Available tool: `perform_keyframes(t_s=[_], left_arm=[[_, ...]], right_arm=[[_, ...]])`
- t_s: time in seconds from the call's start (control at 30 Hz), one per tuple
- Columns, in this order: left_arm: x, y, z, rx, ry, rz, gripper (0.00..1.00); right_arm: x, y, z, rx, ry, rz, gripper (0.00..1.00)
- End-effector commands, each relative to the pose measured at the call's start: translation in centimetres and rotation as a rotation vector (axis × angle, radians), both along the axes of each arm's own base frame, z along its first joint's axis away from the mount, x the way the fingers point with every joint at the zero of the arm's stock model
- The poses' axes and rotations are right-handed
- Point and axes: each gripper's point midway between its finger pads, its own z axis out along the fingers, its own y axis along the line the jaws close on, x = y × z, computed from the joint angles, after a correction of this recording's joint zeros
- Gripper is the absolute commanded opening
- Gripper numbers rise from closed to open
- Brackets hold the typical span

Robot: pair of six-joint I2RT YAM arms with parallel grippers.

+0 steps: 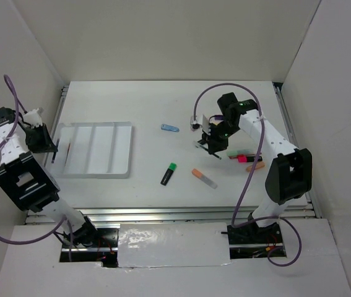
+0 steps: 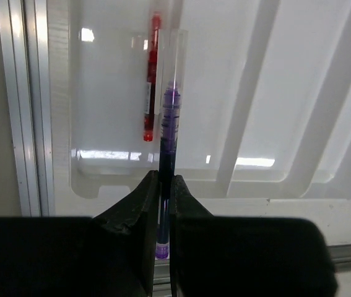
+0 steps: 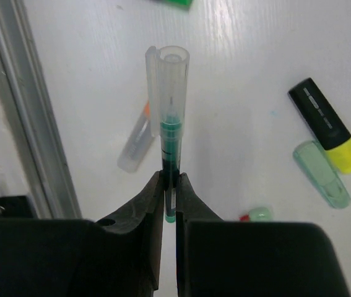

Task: Sort the stationery into containers
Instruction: Place the stationery into the container

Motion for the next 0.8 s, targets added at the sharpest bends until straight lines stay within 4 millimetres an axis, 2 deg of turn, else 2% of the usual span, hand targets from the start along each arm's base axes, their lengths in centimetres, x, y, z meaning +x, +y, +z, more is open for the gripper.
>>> perform_keyframes(t_s=[0.0, 0.03, 0.1, 0.13, 0.2, 0.37, 0.5, 0.67, 0.77], left_arm=[[0.8, 1.6, -1.8, 0.073, 0.049, 0.105, 0.0], [1.3, 2.0, -2.0, 0.092, 0.036, 0.116, 0.0], [1.7, 1.6, -2.9, 0.109, 0.051, 0.126, 0.0], [2.1, 2.2, -3.0, 0.146, 0.043, 0.138, 0.0], [2.8, 1.6, -3.7, 0.163, 0.05, 0.125, 0.04], [4.7, 2.4, -4.8, 0.239, 0.062, 0.128, 0.19], [6.0, 3.0, -5.2, 0.288, 0.067, 0.101, 0.23], [6.4, 3.6, -6.1, 0.316, 0.094, 0.083, 0.25], [6.7, 3.9, -6.1, 0.335, 0.089, 0.083, 0.32]], right_arm=[[-1.2, 2.2, 3.8, 0.176, 0.09, -0.099, 0.0], [-1.4, 2.6, 4.2, 0.214, 0.124, -0.124, 0.0], [-1.5, 3.0, 4.5, 0.253, 0.15, -0.146, 0.0], [-1.7, 3.3, 4.7, 0.279, 0.18, -0.168, 0.0], [-1.5, 3.5, 5.0, 0.307, 0.195, -0.191, 0.0], [-1.6, 4.1, 5.9, 0.375, 0.272, -0.252, 0.0], [-1.6, 4.6, 6.7, 0.428, 0.319, -0.287, 0.0], [-1.3, 5.1, 7.6, 0.485, 0.361, -0.331, 0.0], [-1.4, 5.7, 8.4, 0.525, 0.397, -0.341, 0.0]])
